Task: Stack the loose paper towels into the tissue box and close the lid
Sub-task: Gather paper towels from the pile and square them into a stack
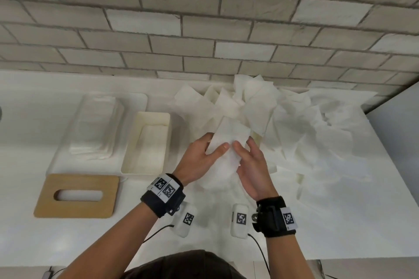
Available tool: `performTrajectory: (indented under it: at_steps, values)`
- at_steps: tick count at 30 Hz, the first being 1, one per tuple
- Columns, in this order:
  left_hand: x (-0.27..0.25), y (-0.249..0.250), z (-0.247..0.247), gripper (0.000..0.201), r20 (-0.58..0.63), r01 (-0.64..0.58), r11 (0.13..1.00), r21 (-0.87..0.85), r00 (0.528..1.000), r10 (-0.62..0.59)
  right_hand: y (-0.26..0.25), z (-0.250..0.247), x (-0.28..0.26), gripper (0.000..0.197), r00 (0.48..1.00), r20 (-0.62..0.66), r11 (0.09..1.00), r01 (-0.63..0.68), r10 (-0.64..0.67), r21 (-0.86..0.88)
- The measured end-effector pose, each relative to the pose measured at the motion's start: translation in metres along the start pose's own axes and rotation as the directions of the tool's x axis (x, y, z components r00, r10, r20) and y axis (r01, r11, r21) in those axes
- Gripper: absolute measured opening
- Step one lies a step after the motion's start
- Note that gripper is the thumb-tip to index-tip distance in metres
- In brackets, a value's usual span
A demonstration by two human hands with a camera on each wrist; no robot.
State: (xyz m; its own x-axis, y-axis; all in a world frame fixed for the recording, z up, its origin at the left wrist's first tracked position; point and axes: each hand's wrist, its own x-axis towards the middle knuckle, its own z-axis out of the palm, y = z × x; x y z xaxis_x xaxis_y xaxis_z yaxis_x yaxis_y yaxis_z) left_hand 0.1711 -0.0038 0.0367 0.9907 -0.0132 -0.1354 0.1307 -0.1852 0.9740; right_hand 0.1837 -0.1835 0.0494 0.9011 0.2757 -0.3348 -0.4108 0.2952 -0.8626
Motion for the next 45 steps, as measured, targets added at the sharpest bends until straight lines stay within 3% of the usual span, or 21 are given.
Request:
performTrajectory:
  at_steps: [2, 4, 6, 7, 9, 11, 13, 16, 18, 20, 23, 24, 26, 27, 29, 30, 34, 36, 41, 43, 45]
  values:
    - [-0.001, -0.004, -0.014, 0.028, -0.049, -0.011, 1.000, -0.007, 0.999, 0.010, -0.009, 0.005, 0.000, 0.030, 0.993, -0.077, 0.974, 0.071, -0.089, -0.216]
    - [-0.006, -0.008, -0.031, 0.030, -0.083, -0.026, 0.999, 0.025, 0.996, 0.028, -0.018, 0.007, 0.002, 0.031, 0.956, -0.148, 0.886, 0.167, -0.253, -0.432]
    - [-0.012, -0.006, -0.048, 0.028, -0.091, -0.063, 0.995, 0.073, 0.993, 0.069, -0.030, 0.015, 0.005, 0.049, 0.916, -0.070, 0.735, 0.269, -0.394, -0.623]
    - [-0.016, -0.004, -0.056, 0.030, -0.076, -0.082, 0.993, 0.090, 0.993, 0.089, -0.037, 0.023, 0.007, 0.063, 0.914, 0.041, 0.664, 0.323, -0.403, -0.674]
    - [-0.022, -0.001, -0.072, 0.039, -0.025, -0.115, 0.987, 0.111, 0.993, 0.118, -0.050, 0.047, 0.016, 0.075, 0.923, 0.263, 0.581, 0.382, -0.282, -0.718]
    - [-0.029, 0.001, -0.093, 0.044, 0.012, -0.110, 0.988, 0.110, 0.994, 0.109, -0.057, 0.074, 0.031, 0.048, 0.914, 0.365, 0.516, 0.402, -0.178, -0.756]
    - [-0.037, 0.000, -0.121, 0.034, 0.028, -0.052, 0.993, 0.106, 0.998, 0.050, -0.059, 0.102, 0.051, 0.019, 0.918, 0.334, 0.477, 0.396, -0.214, -0.785]
    - [-0.046, -0.010, -0.163, 0.028, 0.013, 0.014, 0.989, 0.146, 1.000, -0.017, -0.051, 0.139, 0.076, 0.027, 0.900, 0.337, 0.351, 0.421, -0.277, -0.836]
    - [-0.044, -0.018, -0.185, 0.029, -0.027, 0.036, 0.984, 0.175, 0.999, -0.032, -0.045, 0.158, 0.085, 0.039, 0.919, 0.361, 0.366, 0.394, -0.158, -0.843]
    - [-0.035, -0.027, -0.203, 0.038, -0.097, 0.045, 0.975, 0.216, 0.995, -0.025, -0.039, 0.171, 0.094, 0.033, 0.922, 0.371, 0.358, 0.387, -0.116, -0.850]
    - [-0.023, -0.049, -0.230, 0.032, -0.239, 0.074, 0.926, 0.371, 0.971, 0.018, -0.034, 0.192, 0.112, 0.019, 0.906, 0.307, 0.266, 0.385, -0.290, -0.884]
    - [-0.021, -0.056, -0.237, 0.028, -0.275, 0.101, 0.906, 0.410, 0.961, 0.017, -0.032, 0.199, 0.116, 0.020, 0.881, 0.278, 0.210, 0.376, -0.382, -0.902]
    - [-0.021, -0.072, -0.246, 0.037, -0.291, 0.166, 0.857, 0.488, 0.957, -0.020, -0.026, 0.214, 0.114, 0.020, 0.771, 0.322, 0.045, 0.412, -0.550, -0.910]
    - [-0.022, -0.080, -0.248, 0.042, -0.280, 0.211, 0.825, 0.524, 0.958, -0.067, -0.021, 0.220, 0.108, 0.016, 0.709, 0.367, -0.019, 0.447, -0.602, -0.895]
    - [-0.025, -0.092, -0.247, 0.045, -0.239, 0.273, 0.773, 0.572, 0.957, -0.161, -0.001, 0.227, 0.092, 0.011, 0.643, 0.469, -0.125, 0.505, -0.606, -0.854]
    - [-0.027, -0.099, -0.245, 0.042, -0.216, 0.284, 0.768, 0.574, 0.957, -0.192, 0.015, 0.227, 0.083, 0.011, 0.649, 0.512, -0.175, 0.512, -0.563, -0.841]
    - [-0.031, -0.114, -0.236, 0.028, -0.225, 0.297, 0.818, 0.492, 0.951, -0.211, 0.086, 0.223, 0.068, 0.012, 0.795, 0.522, -0.326, 0.427, -0.309, -0.844]
    - [-0.031, -0.115, -0.232, 0.028, -0.255, 0.305, 0.814, 0.495, 0.946, -0.199, 0.111, 0.222, 0.072, 0.014, 0.858, 0.476, -0.353, 0.392, -0.191, -0.849]
    - [-0.032, -0.116, -0.229, 0.028, -0.291, 0.315, 0.805, 0.502, 0.939, -0.186, 0.140, 0.223, 0.079, 0.017, 0.907, 0.419, -0.331, 0.406, 0.034, -0.852]
    - [-0.034, -0.112, -0.226, 0.028, -0.292, 0.316, 0.793, 0.521, 0.939, -0.183, 0.137, 0.219, 0.084, 0.021, 0.914, 0.385, -0.229, 0.404, 0.126, -0.886]
    - [-0.037, -0.103, -0.222, 0.032, -0.308, 0.308, 0.777, 0.549, 0.939, -0.154, 0.118, 0.209, 0.087, 0.046, 0.905, 0.378, -0.042, 0.393, 0.197, -0.918]
